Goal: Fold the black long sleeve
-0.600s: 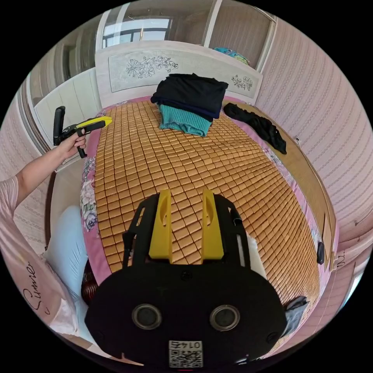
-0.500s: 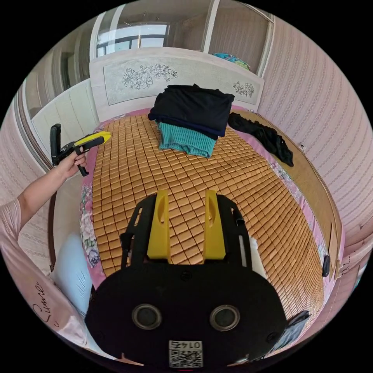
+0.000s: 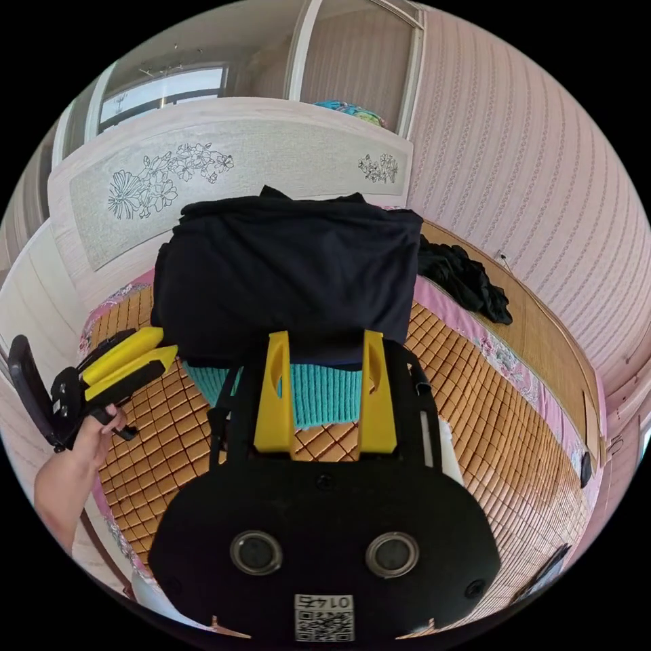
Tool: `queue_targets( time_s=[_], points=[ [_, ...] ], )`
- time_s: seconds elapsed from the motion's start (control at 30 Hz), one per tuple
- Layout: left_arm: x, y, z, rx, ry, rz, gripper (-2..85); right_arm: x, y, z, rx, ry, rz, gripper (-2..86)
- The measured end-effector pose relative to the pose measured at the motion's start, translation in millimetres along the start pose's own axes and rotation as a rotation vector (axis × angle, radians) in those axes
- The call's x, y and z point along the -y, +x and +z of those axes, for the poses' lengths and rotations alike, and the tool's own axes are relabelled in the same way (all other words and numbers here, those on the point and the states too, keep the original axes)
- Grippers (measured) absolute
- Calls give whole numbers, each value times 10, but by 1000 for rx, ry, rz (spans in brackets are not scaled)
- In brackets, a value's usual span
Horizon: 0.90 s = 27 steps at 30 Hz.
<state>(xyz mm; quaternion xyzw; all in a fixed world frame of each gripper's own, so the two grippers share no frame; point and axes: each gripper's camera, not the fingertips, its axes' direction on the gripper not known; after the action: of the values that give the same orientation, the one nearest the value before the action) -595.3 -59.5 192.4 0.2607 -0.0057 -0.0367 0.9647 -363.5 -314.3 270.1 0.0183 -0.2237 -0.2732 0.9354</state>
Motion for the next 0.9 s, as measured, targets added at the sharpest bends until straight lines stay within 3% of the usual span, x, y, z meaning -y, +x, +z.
queue_targets(
  time_s=[0.1, 0.27, 0.33, 0.4, 0.5, 0.57, 0.63, 0.77, 0.9],
  points=[
    [116, 35, -303, -33, 84, 5, 2, -71, 49, -250, 21, 27, -81, 5],
    [399, 733, -1169, -62, 248, 258, -8, -395, 461, -1058, 54, 195, -80, -8],
    [412, 1010, -1441, -158, 265, 270, -9, -667, 637, -1335, 182, 182, -68, -9],
    [265, 1358, -1678, -325, 252, 288, -10, -957, 649, -1464, 344, 113, -102, -9],
    [-441, 2063, -1819, -617, 125, 271, -10, -1727, 449, -1618, 420, -5, -179, -8],
    [-1163, 2510, -1711, -731, -72, 128, -10, -2267, 303, -1608, 427, -96, -196, -7],
    [-1567, 2741, -1736, -675, -149, 96, -10, -2897, 123, -1554, 405, -199, -212, -2],
    [-1859, 2902, -2194, -570, -133, 108, -10, -3390, -46, -1626, 409, -215, -190, 64],
    [-1931, 2781, -2577, -512, -134, 83, -10, -3486, -318, -1770, 612, -110, -141, 133]
  ],
)
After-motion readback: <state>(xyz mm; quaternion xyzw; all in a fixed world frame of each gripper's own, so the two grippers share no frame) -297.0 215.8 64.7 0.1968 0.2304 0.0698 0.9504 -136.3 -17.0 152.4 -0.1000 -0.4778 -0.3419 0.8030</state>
